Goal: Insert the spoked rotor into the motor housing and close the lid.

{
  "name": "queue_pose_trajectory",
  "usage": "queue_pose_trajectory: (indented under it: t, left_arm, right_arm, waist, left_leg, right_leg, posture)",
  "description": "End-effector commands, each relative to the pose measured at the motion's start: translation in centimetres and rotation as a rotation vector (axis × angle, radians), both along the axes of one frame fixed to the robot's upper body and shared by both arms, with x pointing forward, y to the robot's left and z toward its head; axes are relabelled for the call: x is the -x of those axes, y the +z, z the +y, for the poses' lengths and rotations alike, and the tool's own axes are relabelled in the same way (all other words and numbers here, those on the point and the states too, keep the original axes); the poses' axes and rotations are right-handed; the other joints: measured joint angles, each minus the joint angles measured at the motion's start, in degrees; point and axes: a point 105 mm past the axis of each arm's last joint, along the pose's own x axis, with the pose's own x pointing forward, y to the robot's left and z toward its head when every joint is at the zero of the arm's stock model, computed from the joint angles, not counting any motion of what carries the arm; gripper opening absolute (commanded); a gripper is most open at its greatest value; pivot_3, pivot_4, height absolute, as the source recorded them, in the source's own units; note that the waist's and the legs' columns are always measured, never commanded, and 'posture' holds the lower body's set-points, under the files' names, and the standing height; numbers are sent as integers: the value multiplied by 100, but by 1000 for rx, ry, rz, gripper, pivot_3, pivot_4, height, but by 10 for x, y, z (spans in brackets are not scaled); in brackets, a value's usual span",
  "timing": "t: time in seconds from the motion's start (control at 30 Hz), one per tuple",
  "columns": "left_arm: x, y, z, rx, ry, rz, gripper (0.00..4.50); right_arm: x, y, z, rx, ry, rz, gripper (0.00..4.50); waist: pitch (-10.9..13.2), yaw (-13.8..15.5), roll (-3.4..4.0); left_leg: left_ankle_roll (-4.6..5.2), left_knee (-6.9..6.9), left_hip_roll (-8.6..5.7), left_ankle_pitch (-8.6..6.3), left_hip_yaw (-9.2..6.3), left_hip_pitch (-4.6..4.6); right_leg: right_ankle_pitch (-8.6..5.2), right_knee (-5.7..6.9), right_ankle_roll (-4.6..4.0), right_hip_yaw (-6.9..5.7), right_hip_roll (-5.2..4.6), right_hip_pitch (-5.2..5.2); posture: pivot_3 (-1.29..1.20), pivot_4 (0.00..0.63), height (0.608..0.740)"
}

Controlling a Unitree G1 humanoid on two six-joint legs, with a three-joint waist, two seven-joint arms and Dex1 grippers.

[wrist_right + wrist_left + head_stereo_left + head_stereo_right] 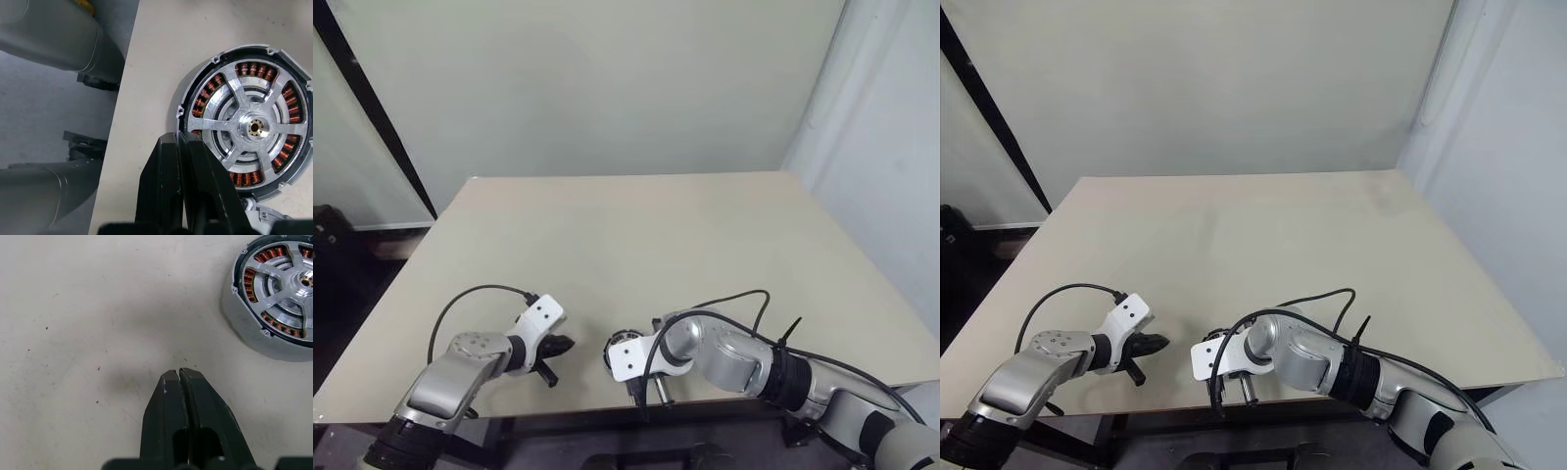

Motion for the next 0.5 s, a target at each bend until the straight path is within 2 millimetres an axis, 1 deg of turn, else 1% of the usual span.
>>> queue_pose_trajectory:
  t: [0.03,0.13,0.23,0.33,0.37,0.4,0.5]
  left_arm:
    - [-6,11,4,-1,11,-53,0]
    - [-6,11,4,0,9,-53,0]
    - [-6,11,4,0,7,-51,0]
    - [-6,10,3,1,4,-50,0]
    - [-6,10,3,2,3,-50,0]
    - [-6,10,3,3,2,-50,0]
    - [-6,10,1,13,-7,-51,0]
  right_arm:
    - [0,15,9,-39,54,-50,29]
    - [-3,17,11,-52,65,-88,29]
    - [-5,20,11,-54,70,-105,639]
    - [-5,24,11,-56,77,-120,1603]
    - [-4,26,12,-59,79,-120,2008]
    - [-2,27,12,-68,80,-118,2293]
    - [1,35,15,-102,78,-118,3427]
  waist:
    - [0,-1,0]
    - [0,-1,0]
    - [0,-1,0]
    - [0,1,0]
    - [0,1,0]
    - [0,0,0]
    - [0,1,0]
  left_leg:
    - [0,0,0,0,0,0]
    - [0,-1,0,0,-1,0]
    - [0,0,0,0,0,0]
    - [0,1,0,0,0,1]
    - [0,2,0,0,-1,1]
    - [0,2,0,0,-1,1]
    - [0,2,0,0,-1,1]
  right_leg:
    - [0,0,0,0,0,0]
    - [0,1,0,-1,0,-1]
    - [0,1,0,0,0,-1]
    - [0,1,0,0,0,0]
    - [0,1,0,-1,0,0]
    - [0,1,0,-1,0,1]
    - [0,1,0,-1,0,1]
  posture:
    - [0,0,740]
    - [0,0,740]
    - [0,0,740]
    - [0,0,740]
    - [0,0,740]
    - [0,0,740]
    - [0,0,740]
